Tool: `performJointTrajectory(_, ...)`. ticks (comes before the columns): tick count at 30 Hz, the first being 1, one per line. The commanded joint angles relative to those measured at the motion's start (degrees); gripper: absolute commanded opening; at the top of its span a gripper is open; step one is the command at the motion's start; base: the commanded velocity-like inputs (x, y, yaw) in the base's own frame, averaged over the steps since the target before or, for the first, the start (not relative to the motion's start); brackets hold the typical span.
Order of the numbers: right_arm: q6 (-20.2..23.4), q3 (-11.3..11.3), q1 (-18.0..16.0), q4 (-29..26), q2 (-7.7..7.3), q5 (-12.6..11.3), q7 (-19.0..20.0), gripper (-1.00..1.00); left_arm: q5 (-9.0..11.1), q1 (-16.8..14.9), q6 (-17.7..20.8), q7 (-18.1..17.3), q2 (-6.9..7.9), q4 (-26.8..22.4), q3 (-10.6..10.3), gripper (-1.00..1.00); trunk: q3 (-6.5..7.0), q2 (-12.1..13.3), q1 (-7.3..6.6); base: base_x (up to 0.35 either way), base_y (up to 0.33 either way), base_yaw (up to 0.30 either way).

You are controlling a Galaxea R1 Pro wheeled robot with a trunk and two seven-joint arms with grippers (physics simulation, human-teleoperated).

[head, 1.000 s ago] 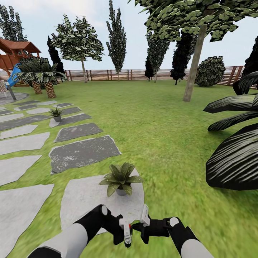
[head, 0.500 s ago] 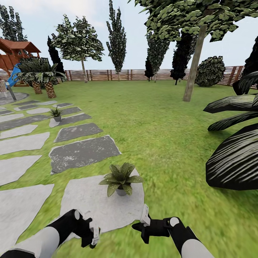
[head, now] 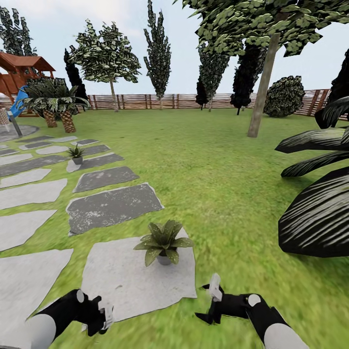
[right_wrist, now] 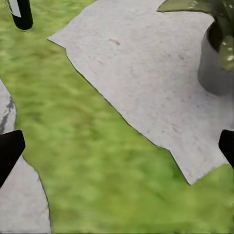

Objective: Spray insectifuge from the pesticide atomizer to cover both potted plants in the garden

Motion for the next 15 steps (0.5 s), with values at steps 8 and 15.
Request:
performJointTrajectory(8,-0.8,-0.7,2.0,8.2,-6.32,-1.4,-37.3,1.00,38.0,2.0,-5.4,23.6,-0.54,5.3,1.9,-1.00,-0.06,0.0,-0.01,0.000,0.000,0.000)
performJointTrajectory(15,-20.0,-1.2,13.9,9.0,-6.41,-24.8,-55.6,1.00,53.4,11.3,-20.4,39.2,-0.59,5.6,1.9,-1.00,-0.06,0.0,-0.01,0.000,0.000,0.000)
